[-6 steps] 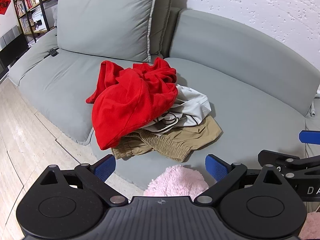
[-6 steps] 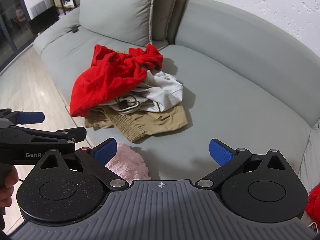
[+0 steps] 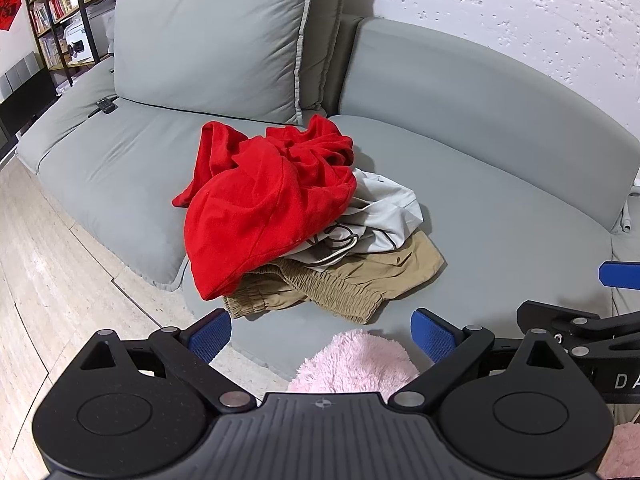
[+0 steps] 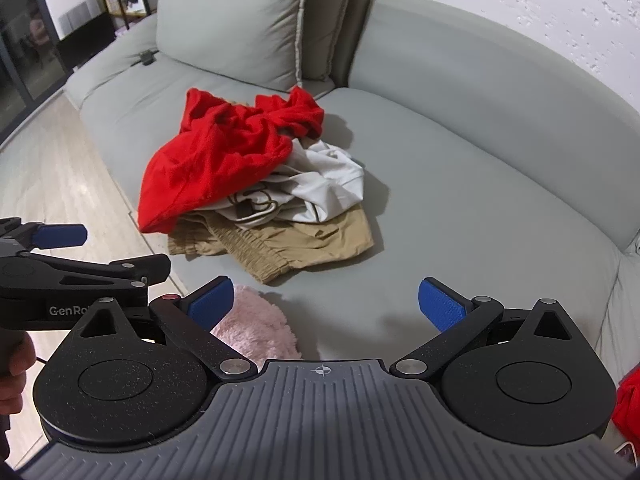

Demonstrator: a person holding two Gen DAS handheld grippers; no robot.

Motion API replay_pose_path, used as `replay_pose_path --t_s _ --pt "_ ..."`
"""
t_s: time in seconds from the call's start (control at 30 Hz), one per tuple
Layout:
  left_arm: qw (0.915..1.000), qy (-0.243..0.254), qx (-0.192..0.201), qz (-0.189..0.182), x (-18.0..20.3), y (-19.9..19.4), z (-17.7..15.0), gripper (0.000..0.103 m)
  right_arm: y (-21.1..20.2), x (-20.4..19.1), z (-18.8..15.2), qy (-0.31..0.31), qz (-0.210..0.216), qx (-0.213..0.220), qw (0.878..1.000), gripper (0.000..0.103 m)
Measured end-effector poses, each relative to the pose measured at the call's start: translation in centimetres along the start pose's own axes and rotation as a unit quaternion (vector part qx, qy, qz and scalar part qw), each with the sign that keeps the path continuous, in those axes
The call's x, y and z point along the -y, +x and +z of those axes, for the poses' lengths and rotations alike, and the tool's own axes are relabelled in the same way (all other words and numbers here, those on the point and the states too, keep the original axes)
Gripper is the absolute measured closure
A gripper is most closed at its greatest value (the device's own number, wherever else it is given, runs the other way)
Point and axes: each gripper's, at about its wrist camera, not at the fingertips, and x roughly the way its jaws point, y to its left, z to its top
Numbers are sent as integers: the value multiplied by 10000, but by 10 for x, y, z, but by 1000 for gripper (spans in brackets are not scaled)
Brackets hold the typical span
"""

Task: Fold clothes

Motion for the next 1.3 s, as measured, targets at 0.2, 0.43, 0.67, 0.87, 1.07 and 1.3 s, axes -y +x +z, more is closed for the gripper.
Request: replay_pose_path --t_s 0.2,0.43,0.67,0.87,1.07,1.3 --pt "10000 -5 10 35 4 2 1 6 2 -2 1 -30 23 -32 10000 1" --pt "10000 -42 33 -21 -2 -4 -2 5 -1 -5 0 -59 -7 23 10000 1" --pt "10000 -53 54 -53 -4 -6 -4 5 -3 -4 1 -58 -28 17 10000 1" --pt "9999 -58 84 -60 -5 -7 -3 5 -4 -5 0 -50 -12 20 10000 1" --pt "9999 -86 86 -54 -7 -7 -3 5 -3 -5 1 -47 -6 16 10000 1" --pt "9999 -107 90 -71 -9 -8 -2 5 -2 -6 2 -65 4 29 10000 1"
